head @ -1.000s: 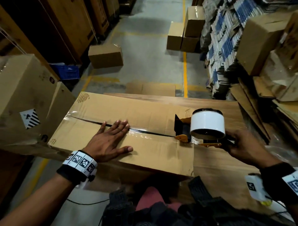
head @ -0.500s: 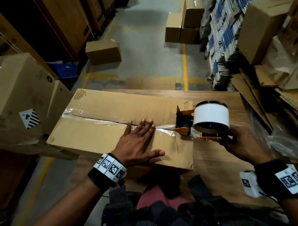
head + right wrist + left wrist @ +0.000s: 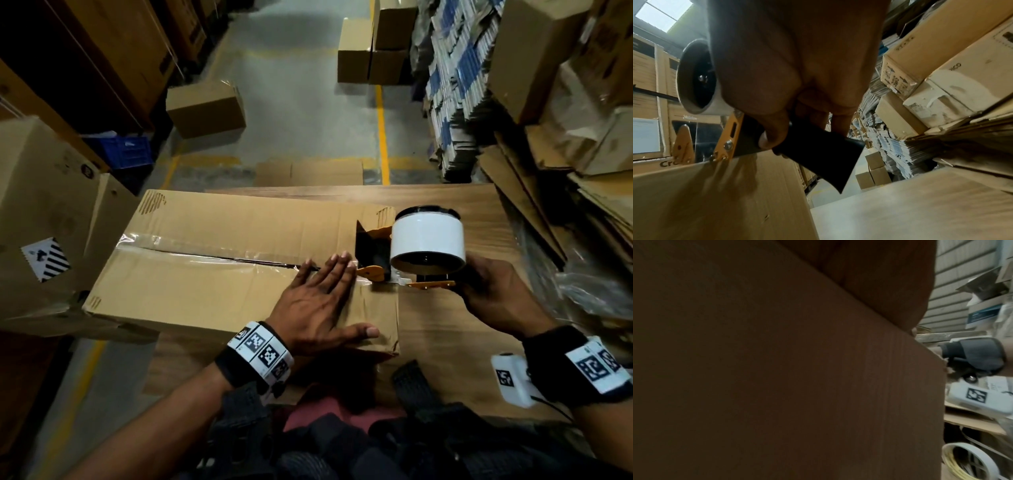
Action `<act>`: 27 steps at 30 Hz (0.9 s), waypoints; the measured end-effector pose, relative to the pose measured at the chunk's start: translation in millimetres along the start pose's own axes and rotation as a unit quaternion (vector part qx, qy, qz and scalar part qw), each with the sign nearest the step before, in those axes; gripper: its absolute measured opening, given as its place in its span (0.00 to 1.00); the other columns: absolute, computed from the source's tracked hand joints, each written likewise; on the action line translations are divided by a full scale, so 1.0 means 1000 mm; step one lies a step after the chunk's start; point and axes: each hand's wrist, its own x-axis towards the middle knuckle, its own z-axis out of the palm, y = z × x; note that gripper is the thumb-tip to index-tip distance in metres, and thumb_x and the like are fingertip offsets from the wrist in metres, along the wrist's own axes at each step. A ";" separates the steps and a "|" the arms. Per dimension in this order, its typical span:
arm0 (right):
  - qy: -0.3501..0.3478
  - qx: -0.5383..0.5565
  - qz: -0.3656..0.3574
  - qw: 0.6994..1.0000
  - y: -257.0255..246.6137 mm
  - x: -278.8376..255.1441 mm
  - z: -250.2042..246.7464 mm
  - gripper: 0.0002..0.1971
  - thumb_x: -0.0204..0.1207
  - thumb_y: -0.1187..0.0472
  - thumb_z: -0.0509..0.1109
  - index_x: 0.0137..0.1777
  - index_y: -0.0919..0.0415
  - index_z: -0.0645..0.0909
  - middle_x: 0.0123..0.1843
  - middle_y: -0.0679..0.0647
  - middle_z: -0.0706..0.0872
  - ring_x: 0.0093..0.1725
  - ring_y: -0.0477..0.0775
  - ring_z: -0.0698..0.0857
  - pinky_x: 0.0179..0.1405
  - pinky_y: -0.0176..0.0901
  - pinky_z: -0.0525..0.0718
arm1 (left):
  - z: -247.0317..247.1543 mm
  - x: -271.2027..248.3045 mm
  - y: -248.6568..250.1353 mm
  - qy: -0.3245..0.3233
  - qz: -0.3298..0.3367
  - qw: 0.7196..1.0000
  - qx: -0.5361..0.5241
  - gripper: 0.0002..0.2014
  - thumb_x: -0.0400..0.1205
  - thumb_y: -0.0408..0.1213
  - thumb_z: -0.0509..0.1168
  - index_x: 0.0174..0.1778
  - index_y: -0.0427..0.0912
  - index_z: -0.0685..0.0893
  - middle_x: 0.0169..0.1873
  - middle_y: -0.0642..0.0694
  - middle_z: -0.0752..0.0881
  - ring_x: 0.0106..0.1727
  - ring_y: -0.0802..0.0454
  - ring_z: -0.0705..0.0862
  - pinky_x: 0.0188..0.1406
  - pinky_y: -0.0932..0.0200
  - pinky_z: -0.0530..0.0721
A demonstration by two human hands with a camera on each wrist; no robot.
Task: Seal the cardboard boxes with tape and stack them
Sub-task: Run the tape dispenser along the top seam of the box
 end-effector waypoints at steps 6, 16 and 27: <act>-0.019 -0.015 0.003 1.000 0.000 0.002 -0.008 0.19 0.75 0.74 0.79 0.60 0.53 0.87 0.46 0.33 0.90 0.48 0.28 0.87 0.43 0.22 0.79 | 0.003 0.001 -0.001 0.002 -0.002 1.000 0.005 0.61 0.72 0.87 0.29 0.92 0.45 0.37 0.90 0.49 0.34 0.90 0.55 0.30 0.90 0.40 0.37; -0.016 -0.063 0.070 0.995 0.013 -0.015 -0.043 0.21 0.73 0.72 0.81 0.60 0.49 0.87 0.41 0.33 0.89 0.41 0.35 0.87 0.41 0.36 0.83 | 0.002 0.001 -0.003 0.010 -0.003 1.000 -0.006 0.61 0.70 0.87 0.27 0.93 0.46 0.37 0.91 0.49 0.34 0.90 0.56 0.31 0.90 0.40 0.37; -0.024 0.042 0.140 0.989 0.031 -0.025 0.005 0.26 0.72 0.80 0.78 0.53 0.45 0.84 0.54 0.58 0.89 0.60 0.57 0.86 0.63 0.57 0.84 | -0.012 0.022 0.038 0.029 0.033 0.999 -0.014 0.61 0.73 0.86 0.31 0.91 0.42 0.34 0.90 0.46 0.31 0.90 0.54 0.28 0.89 0.38 0.34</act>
